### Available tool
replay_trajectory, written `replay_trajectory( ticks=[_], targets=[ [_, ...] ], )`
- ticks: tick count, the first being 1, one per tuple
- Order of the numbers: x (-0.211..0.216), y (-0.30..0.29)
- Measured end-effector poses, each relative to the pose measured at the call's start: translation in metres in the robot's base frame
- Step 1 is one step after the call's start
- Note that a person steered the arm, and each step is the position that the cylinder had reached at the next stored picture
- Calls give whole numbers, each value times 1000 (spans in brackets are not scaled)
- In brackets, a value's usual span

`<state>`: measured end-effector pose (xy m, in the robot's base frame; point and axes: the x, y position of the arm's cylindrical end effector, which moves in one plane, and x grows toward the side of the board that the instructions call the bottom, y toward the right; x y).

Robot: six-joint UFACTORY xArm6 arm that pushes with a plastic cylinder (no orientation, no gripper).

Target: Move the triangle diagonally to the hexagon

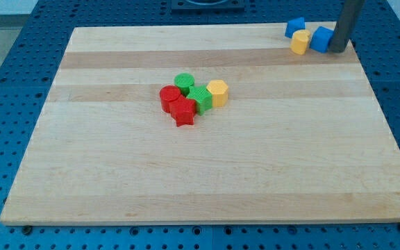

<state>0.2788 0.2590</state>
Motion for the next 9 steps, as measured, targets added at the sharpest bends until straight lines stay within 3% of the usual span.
replay_trajectory(
  ticks=[3, 5, 6, 9],
  targets=[
    [0, 49],
    [-51, 54],
    [-79, 41],
    [-64, -86]
  ],
)
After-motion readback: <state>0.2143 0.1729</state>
